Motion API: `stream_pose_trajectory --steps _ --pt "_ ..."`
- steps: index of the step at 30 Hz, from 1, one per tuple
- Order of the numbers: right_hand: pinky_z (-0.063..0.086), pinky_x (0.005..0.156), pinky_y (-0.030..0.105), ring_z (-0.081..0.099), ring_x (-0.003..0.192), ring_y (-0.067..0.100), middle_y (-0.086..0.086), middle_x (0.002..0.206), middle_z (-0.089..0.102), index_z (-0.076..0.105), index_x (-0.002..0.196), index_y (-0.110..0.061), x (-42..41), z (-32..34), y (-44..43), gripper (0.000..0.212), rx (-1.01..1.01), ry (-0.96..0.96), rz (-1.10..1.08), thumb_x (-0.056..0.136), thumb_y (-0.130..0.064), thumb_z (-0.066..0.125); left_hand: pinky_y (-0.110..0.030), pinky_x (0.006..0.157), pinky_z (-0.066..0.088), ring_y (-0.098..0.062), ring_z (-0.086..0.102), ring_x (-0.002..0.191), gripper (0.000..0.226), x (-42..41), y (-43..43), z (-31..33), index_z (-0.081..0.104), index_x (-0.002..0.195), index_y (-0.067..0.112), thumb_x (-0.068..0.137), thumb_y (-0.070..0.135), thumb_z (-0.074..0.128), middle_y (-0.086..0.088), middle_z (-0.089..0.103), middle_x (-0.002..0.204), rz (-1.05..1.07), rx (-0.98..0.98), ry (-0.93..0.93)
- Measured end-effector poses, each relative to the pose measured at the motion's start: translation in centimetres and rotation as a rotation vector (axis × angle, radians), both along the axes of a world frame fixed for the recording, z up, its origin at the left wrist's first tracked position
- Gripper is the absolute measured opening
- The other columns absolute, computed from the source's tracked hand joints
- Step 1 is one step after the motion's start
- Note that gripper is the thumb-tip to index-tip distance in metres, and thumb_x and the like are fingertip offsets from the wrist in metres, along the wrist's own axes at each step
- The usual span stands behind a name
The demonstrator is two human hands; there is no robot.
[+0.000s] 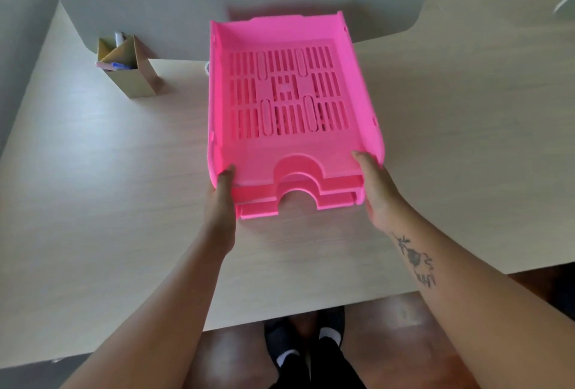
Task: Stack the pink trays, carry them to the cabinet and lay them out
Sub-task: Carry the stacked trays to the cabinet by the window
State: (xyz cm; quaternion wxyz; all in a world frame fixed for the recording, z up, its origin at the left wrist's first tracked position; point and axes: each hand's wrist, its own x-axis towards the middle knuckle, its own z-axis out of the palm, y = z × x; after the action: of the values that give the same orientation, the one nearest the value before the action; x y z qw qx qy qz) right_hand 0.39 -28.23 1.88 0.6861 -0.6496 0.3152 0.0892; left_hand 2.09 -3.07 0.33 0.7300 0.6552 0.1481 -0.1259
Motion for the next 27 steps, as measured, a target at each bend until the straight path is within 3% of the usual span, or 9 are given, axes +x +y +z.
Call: stream_pose_trajectory --steps 6,12,16,20,27 --pt "0.049 0.098 0.057 0.067 0.11 0.033 0.009 0.12 0.071 0.062 0.125 -0.031 0.8 2.7 0.1 0.068 0.052 -0.008 -0.033 0.068 -0.067 0.063 -0.063 0.091 0.051 -0.039 0.068 0.104 0.063 1.6 0.5 2.4 0.061 0.127 0.019 0.078 0.057 0.054 -0.017 0.072 0.115 0.091 -0.087 0.066" --pt "0.053 0.094 0.06 0.07 0.104 0.034 0.008 0.116 0.073 0.065 0.121 -0.032 2.4 6.7 -0.2 0.066 0.057 -0.09 -0.013 0.065 -0.067 0.064 -0.066 0.088 0.051 -0.041 0.069 0.101 0.056 1.5 0.3 6.3 0.062 0.124 0.018 0.082 0.053 0.052 -0.02 0.072 0.114 0.162 -0.131 0.015" --pt "0.056 0.083 0.064 0.073 0.098 0.037 0.016 0.113 0.074 0.063 0.124 -0.027 3.7 10.3 -0.4 0.054 0.102 -0.189 0.111 0.079 -0.057 0.057 -0.063 0.09 0.052 -0.039 0.07 0.1 0.054 1.3 0.1 10.3 0.063 0.122 0.019 0.082 0.053 0.054 -0.017 0.073 0.113 0.251 -0.147 -0.047" --pt "0.054 0.084 0.066 0.073 0.099 0.037 0.016 0.114 0.074 0.065 0.121 -0.03 5.7 14.1 -0.7 0.056 0.149 -0.265 0.263 0.075 -0.061 0.056 -0.065 0.091 0.051 -0.04 0.069 0.103 0.057 0.5 -0.1 14.5 0.062 0.124 0.022 0.08 0.057 0.056 -0.017 0.072 0.116 0.342 -0.158 -0.139" --pt "0.057 0.078 0.059 0.071 0.102 0.034 0.012 0.117 0.072 0.066 0.116 -0.032 6.6 19.8 2.1 0.058 0.229 -0.275 0.549 0.069 -0.065 0.056 -0.061 0.091 0.052 -0.036 0.071 0.099 0.037 -6.2 0.6 21.1 0.065 0.11 0.025 0.087 0.051 0.053 -0.014 0.075 0.109 0.629 -0.127 -0.258"
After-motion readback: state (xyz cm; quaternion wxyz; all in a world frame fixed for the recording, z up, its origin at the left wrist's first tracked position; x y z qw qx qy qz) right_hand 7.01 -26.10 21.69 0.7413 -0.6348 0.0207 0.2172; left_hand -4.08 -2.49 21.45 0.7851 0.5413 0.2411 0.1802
